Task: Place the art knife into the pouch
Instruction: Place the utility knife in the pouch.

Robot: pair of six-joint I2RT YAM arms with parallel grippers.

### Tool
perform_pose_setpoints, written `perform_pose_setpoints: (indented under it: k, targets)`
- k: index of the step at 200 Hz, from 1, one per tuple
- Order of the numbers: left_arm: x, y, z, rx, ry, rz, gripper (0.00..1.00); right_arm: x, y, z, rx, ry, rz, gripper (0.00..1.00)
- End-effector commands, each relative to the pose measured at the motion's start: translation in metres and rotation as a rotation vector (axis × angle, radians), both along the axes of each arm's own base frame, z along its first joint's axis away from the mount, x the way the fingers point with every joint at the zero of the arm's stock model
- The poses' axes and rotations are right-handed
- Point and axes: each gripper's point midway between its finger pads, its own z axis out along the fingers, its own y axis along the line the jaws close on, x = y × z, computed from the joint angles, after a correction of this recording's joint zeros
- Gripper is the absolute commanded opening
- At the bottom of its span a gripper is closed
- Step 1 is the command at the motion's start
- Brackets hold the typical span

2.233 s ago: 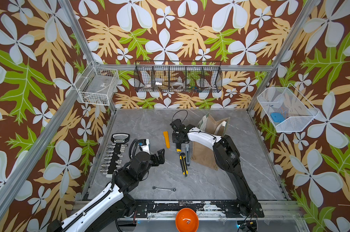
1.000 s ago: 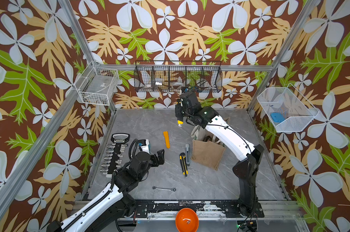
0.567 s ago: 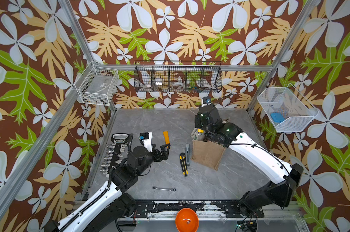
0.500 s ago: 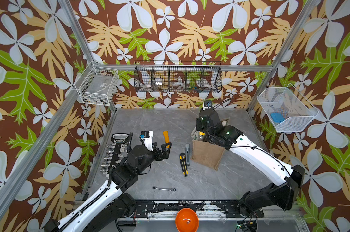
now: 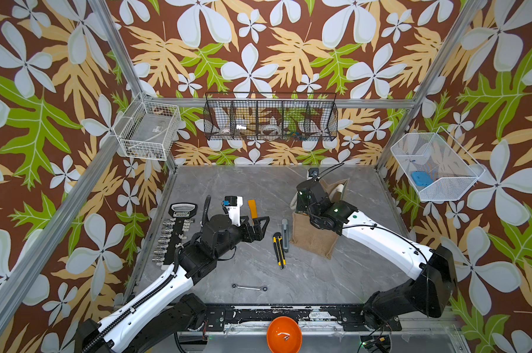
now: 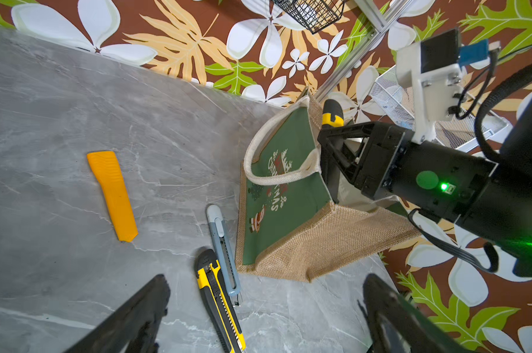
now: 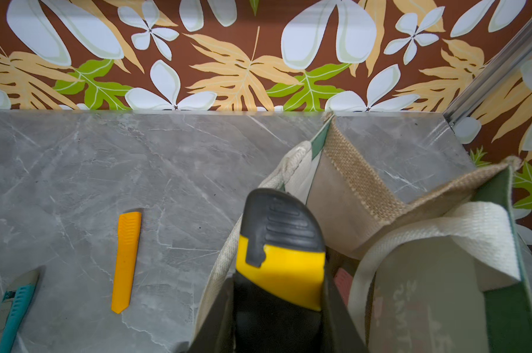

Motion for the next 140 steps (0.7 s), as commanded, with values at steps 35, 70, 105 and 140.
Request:
perform_pose_setpoints:
  k: [35, 70, 105, 140]
  targets:
    - [0.005, -0.010, 0.004, -0.037, 0.000, -0.024, 1.00, 0.004, 0.000, -0.007, -0.002, 0.043, -0.017, 0.35]
    - [0.006, -0.010, 0.001, -0.013, 0.003, -0.022, 1.00, -0.002, -0.005, 0.003, 0.010, 0.041, -0.030, 0.83]
    - [0.007, -0.004, -0.003, 0.024, 0.005, -0.001, 1.00, -0.011, -0.006, 0.024, 0.057, 0.016, 0.001, 0.97]
    - [0.001, 0.001, -0.015, 0.050, 0.036, 0.002, 1.00, -0.021, 0.012, 0.056, 0.130, -0.020, 0.138, 0.98]
